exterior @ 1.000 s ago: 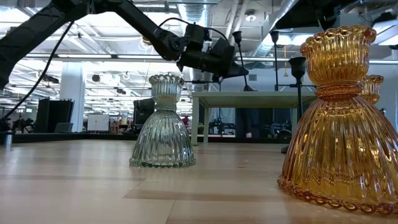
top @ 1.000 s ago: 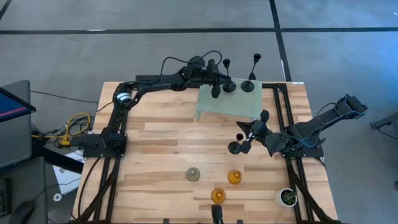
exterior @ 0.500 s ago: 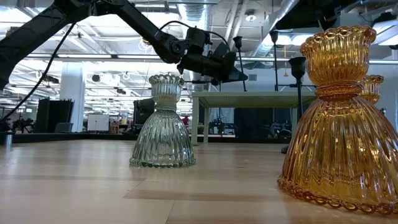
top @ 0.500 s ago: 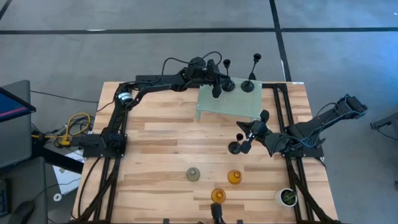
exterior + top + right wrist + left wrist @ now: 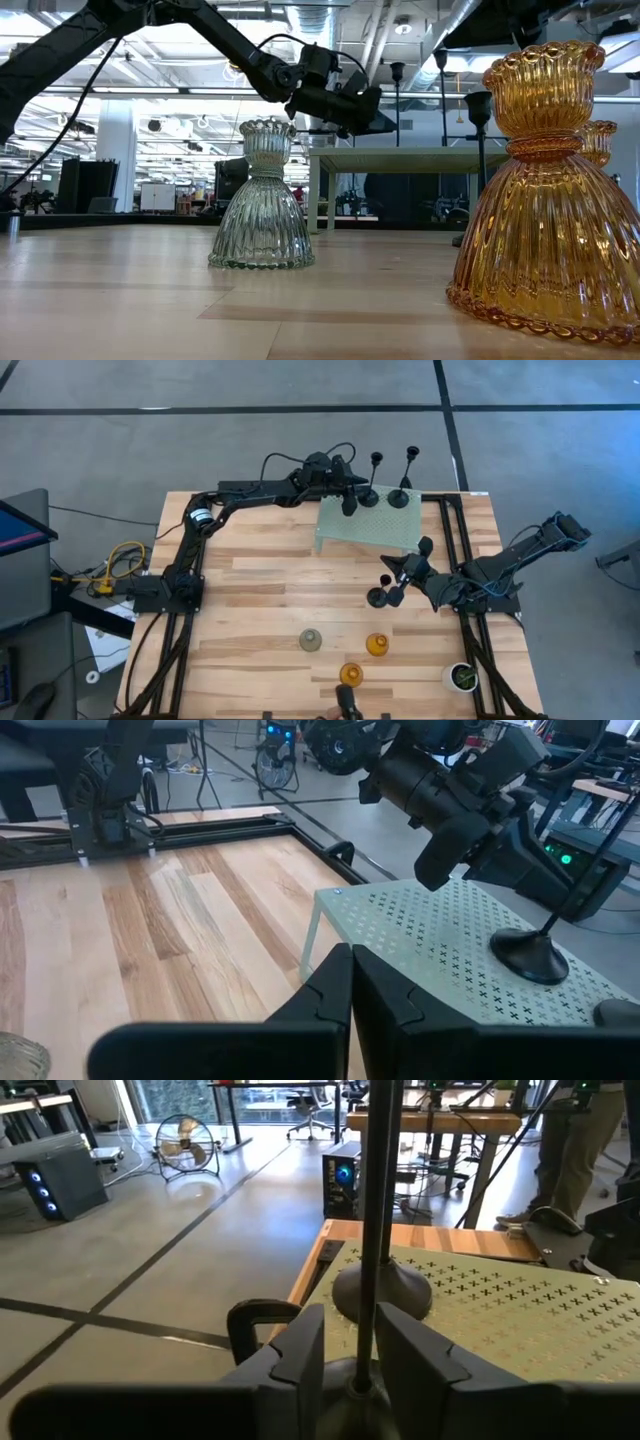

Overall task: Pick & Place candle stick holders
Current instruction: Put the bottom black candle holder on the shelf, then put the top right black candle holder on the shelf

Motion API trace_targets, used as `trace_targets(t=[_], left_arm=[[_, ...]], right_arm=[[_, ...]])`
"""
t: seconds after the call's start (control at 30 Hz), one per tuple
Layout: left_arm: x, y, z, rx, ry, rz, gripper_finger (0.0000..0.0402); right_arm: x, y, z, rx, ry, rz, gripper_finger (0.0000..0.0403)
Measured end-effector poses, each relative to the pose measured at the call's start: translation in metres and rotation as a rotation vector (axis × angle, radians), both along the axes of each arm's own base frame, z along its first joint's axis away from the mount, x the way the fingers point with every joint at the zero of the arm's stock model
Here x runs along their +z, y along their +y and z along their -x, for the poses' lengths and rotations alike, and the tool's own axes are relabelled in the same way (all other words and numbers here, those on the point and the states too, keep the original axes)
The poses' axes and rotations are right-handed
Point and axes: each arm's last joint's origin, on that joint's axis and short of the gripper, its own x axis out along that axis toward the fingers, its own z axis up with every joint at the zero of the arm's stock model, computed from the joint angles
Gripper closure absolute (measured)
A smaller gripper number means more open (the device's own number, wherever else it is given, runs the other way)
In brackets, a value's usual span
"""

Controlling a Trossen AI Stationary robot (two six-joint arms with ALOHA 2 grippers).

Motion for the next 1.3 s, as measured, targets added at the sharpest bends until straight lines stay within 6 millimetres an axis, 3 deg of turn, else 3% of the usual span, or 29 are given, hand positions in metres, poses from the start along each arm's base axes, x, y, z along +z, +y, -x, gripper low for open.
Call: trace_targets(t=[0.2, 0.3, 0.43, 0.63, 0.8, 0.97, 1.13, 1.3], left_arm=[[0.005, -0.001, 0.003, 0.003, 0.003, 0.001, 0.0281], [0.02, -0.005, 0.015, 0.009, 0.018, 0.001, 0.0279], [0.042, -0.017, 0.041, 0.016, 0.075, 0.002, 0.0286], [0.05, -0.047, 0.094, 0.013, 0.13, 0.017, 0.0325], [0.035, -0.076, 0.142, 0.008, 0.155, 0.031, 0.0387], [0.019, -0.109, 0.178, -0.039, 0.116, 0.007, 0.0395], [0.0, -0.141, 0.199, -0.183, 0.057, -0.068, 0.0397], [-0.019, -0.165, 0.206, -0.31, 0.02, -0.145, 0.0396]], right_arm=[[0.0, 0.0, 0.0, 0.0, 0.005, 0.003, 0.0402], [-0.001, 0.001, 0.001, 0.008, 0.008, 0.003, 0.0402], [0.0, 0.007, 0.007, 0.049, 0.025, 0.011, 0.0402], [0.008, 0.019, 0.03, 0.165, 0.003, -0.019, 0.0402], [0.012, 0.025, 0.049, 0.243, -0.034, -0.122, 0.0402], [0.005, 0.025, 0.06, 0.241, -0.001, -0.184, 0.0403], [-0.006, 0.026, 0.064, 0.219, 0.063, -0.208, 0.0403], [-0.015, 0.034, 0.063, 0.228, 0.115, -0.223, 0.0403]])
